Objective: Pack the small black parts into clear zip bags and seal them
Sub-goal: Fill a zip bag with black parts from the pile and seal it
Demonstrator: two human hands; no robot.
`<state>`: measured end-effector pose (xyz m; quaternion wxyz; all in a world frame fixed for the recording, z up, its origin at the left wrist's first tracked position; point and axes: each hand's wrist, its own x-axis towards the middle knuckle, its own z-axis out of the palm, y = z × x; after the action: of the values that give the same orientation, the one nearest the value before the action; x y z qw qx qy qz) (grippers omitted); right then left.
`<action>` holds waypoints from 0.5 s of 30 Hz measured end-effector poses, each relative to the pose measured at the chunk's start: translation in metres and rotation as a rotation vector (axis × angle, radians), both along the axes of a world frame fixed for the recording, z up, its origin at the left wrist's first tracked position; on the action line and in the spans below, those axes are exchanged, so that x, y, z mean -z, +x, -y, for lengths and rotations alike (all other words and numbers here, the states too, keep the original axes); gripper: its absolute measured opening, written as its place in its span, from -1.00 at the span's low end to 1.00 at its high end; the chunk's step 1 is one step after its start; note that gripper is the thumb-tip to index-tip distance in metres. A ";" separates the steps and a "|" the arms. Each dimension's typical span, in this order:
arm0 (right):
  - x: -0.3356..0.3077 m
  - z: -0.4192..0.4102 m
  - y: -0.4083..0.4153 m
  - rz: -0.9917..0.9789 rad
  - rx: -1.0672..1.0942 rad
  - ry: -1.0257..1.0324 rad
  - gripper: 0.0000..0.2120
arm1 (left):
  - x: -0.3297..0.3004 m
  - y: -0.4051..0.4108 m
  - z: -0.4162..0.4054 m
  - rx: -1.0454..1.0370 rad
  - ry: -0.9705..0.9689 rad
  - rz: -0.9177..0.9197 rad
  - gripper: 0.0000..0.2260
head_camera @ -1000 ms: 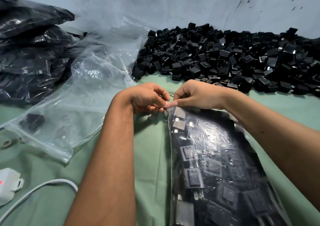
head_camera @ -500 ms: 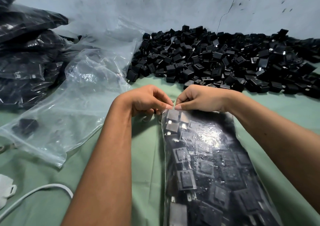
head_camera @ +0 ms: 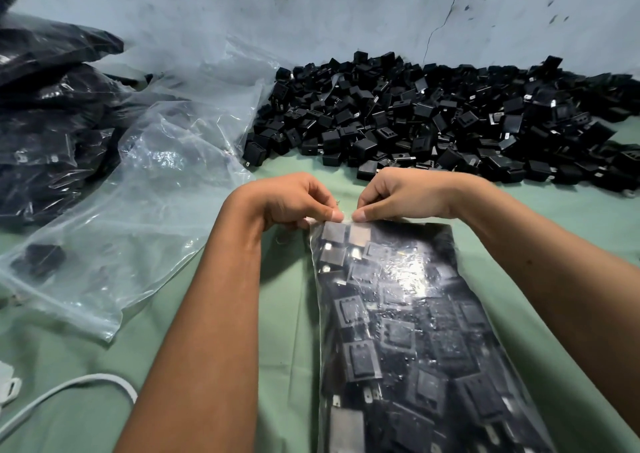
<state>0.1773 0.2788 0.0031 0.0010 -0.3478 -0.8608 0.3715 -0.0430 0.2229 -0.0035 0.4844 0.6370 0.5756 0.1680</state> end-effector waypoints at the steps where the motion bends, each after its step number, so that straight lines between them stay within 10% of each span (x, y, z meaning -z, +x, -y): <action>1: -0.003 -0.001 0.002 0.022 -0.007 -0.019 -0.72 | 0.000 -0.001 0.000 0.020 -0.002 0.004 -0.89; 15: 0.003 -0.004 0.017 0.004 0.039 0.044 -0.75 | -0.004 0.019 -0.005 0.148 0.070 -0.088 -0.89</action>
<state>0.1945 0.2825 0.0003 0.0141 -0.3650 -0.8619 0.3517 -0.0240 0.2278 0.0000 0.4475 0.7011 0.5412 0.1236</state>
